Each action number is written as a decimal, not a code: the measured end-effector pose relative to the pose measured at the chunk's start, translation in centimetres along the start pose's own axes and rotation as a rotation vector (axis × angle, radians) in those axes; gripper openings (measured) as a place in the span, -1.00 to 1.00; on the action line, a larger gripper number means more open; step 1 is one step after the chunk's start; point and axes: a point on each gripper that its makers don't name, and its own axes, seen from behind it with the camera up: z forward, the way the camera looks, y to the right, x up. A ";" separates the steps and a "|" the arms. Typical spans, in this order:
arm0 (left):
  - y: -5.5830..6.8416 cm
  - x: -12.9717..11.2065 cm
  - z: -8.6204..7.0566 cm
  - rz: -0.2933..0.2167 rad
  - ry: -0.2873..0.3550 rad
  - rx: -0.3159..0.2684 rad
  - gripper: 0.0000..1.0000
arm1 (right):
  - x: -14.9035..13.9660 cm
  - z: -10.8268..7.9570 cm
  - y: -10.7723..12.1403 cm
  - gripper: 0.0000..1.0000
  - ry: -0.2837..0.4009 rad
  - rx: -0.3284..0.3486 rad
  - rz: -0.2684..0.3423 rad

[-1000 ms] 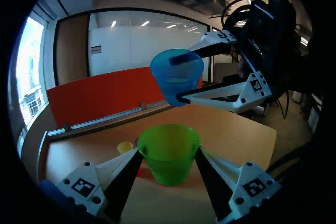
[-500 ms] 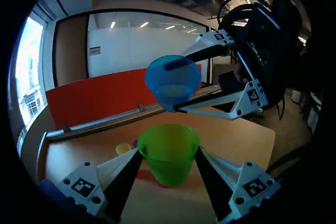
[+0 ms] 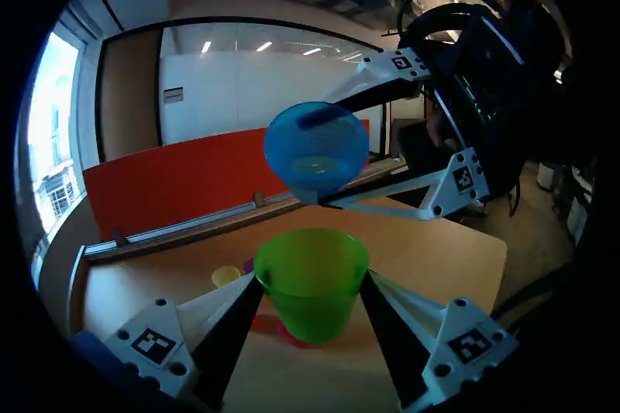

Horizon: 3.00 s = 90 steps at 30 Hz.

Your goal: Pour water

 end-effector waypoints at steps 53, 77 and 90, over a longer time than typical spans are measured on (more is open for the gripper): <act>0.4 0.5 0.4 0.001 0.017 -0.005 0.71 | 0.1 0.7 2.2 0.76 -0.015 -0.013 -0.229; 0.4 0.6 0.5 0.004 0.018 -0.006 0.71 | 0.0 0.5 2.7 0.76 -0.016 -0.016 -0.279; 0.7 0.6 0.5 0.005 0.018 -0.011 0.71 | 0.1 0.3 3.1 0.76 -0.016 -0.024 -0.312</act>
